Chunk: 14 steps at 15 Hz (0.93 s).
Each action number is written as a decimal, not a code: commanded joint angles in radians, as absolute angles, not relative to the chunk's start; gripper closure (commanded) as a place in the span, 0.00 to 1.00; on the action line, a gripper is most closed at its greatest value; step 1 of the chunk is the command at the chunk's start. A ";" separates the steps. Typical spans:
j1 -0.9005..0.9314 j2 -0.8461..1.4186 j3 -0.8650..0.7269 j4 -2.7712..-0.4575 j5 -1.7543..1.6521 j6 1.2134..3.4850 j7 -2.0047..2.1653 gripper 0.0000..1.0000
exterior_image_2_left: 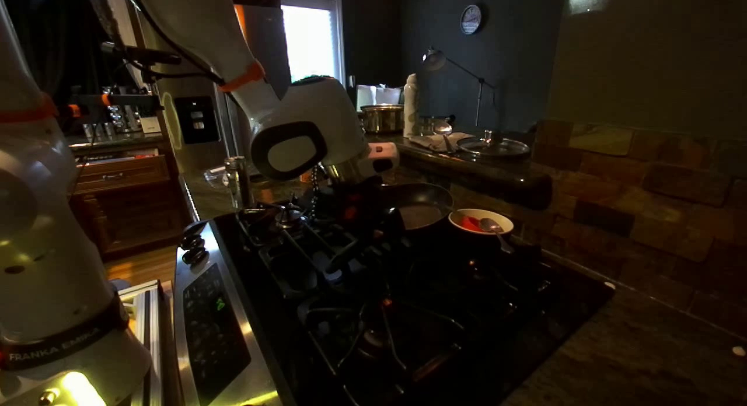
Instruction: Remove the pan from the stove and put it on the counter
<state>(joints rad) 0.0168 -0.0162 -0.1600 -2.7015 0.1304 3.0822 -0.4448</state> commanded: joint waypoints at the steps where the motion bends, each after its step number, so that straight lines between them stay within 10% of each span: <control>1: 0.030 -0.009 -0.149 -2.693 0.169 3.120 -0.444 0.57; 10: 0.043 -0.195 -0.163 -2.731 0.202 3.028 -0.510 1.00; 14: 0.026 -0.318 -0.155 -2.732 0.141 2.918 -0.503 1.00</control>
